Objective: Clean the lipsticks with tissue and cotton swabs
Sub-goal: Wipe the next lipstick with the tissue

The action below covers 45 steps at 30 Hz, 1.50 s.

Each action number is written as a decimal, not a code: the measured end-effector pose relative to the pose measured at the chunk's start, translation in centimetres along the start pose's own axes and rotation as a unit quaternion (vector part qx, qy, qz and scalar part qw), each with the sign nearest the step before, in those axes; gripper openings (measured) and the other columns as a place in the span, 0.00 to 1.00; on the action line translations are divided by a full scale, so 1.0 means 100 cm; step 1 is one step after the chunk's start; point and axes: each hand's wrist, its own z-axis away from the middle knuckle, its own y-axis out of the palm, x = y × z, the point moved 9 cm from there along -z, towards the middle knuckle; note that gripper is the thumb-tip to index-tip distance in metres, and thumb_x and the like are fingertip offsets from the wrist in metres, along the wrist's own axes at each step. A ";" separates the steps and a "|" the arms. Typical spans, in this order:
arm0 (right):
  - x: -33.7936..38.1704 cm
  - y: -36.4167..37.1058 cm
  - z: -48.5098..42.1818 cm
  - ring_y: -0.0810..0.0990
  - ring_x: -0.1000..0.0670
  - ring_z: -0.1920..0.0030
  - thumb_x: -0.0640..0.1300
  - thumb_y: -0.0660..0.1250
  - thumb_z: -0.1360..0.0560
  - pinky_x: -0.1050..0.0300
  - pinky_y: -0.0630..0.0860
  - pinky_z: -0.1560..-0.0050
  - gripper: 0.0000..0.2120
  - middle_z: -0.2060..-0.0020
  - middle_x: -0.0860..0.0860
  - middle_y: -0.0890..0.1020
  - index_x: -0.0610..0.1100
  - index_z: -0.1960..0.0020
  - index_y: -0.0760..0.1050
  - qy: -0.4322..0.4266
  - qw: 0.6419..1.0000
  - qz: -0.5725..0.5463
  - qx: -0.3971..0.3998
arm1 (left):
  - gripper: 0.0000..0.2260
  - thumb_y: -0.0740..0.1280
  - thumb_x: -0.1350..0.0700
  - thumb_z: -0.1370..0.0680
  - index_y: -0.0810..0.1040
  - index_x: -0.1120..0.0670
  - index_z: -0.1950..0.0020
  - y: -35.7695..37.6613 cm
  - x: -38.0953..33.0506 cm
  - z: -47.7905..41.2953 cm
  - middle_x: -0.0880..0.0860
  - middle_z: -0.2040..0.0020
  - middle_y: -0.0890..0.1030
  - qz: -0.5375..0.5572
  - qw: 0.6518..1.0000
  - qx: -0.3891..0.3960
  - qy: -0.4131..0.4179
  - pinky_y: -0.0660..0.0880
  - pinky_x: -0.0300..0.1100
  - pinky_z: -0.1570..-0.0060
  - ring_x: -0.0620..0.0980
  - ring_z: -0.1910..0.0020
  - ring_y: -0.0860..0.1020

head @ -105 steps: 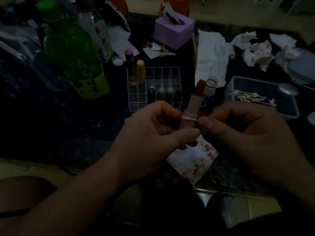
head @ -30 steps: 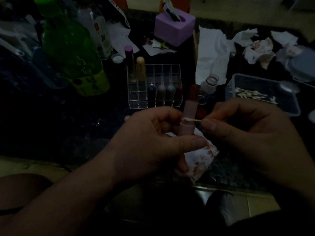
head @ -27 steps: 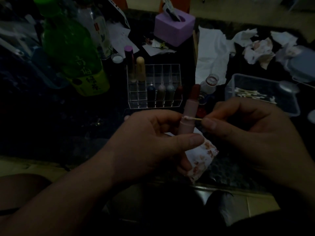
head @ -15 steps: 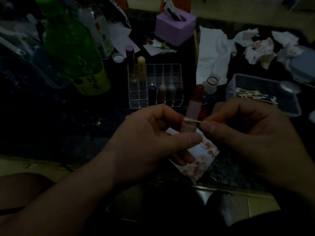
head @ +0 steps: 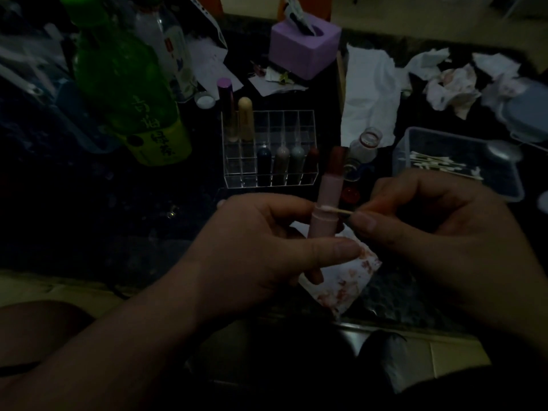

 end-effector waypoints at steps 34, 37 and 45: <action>-0.089 -0.073 -0.035 0.77 0.59 0.65 0.45 0.72 0.26 0.62 0.69 0.66 0.06 0.69 0.58 0.78 0.50 0.62 0.80 0.175 0.888 0.421 -0.056 | 0.17 0.75 0.49 0.39 0.84 0.50 0.51 -0.035 0.032 -0.018 0.50 0.59 0.86 0.019 0.988 -0.148 -0.043 0.79 0.38 0.63 0.46 0.64 0.83; -0.096 -0.065 -0.040 0.80 0.51 0.62 0.46 0.71 0.26 0.58 0.72 0.62 0.04 0.64 0.51 0.82 0.47 0.59 0.82 0.186 0.877 0.442 -0.042 | 0.17 0.75 0.50 0.39 0.84 0.51 0.52 -0.036 0.035 -0.020 0.52 0.59 0.86 0.025 0.987 -0.151 -0.054 0.79 0.38 0.63 0.47 0.64 0.83; -0.112 -0.052 -0.050 0.80 0.48 0.59 0.46 0.71 0.26 0.54 0.77 0.58 0.04 0.59 0.49 0.83 0.47 0.56 0.82 0.198 0.864 0.461 -0.039 | 0.08 0.77 0.57 0.29 0.84 0.54 0.51 -0.031 0.050 -0.020 0.52 0.58 0.87 -0.018 0.988 -0.099 -0.115 0.80 0.36 0.63 0.51 0.61 0.84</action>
